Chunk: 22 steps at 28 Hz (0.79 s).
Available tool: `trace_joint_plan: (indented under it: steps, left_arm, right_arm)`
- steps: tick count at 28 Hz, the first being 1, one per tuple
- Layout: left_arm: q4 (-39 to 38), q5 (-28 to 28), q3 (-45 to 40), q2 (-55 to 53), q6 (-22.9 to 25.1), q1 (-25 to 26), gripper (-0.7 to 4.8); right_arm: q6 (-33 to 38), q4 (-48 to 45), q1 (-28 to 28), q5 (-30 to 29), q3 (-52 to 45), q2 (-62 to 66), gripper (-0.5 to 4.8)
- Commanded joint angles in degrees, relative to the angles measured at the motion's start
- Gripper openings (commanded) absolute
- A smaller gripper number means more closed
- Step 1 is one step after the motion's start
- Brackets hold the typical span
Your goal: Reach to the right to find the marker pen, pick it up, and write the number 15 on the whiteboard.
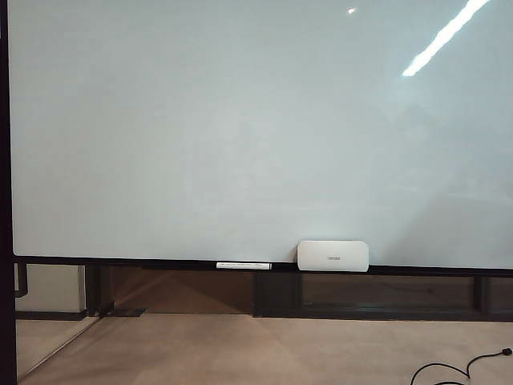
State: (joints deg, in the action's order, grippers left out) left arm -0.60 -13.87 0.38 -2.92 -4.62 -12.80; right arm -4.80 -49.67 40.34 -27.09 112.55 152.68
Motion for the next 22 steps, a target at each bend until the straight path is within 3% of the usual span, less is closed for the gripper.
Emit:
trace_joint_plan:
  steps: [1, 21, 22]
  left_arm:
    - [0.9, 0.2, 0.1, 0.0, -0.1, 0.0, -0.05]
    - [0.9, 0.6, 0.1, 0.0, -0.1, 0.0, -0.05]
    - [0.9, 0.8, 0.1, 0.0, -0.1, 0.0, -0.05]
  right_arm:
    - [0.5, -1.2, 0.0, -0.5, 0.3, -0.4, 2.25]
    - [0.4, -1.7, -0.3, 0.4, 0.3, -0.4, 1.95]
    - [0.4, -1.9, -0.3, 0.4, 0.3, -0.4, 1.57]
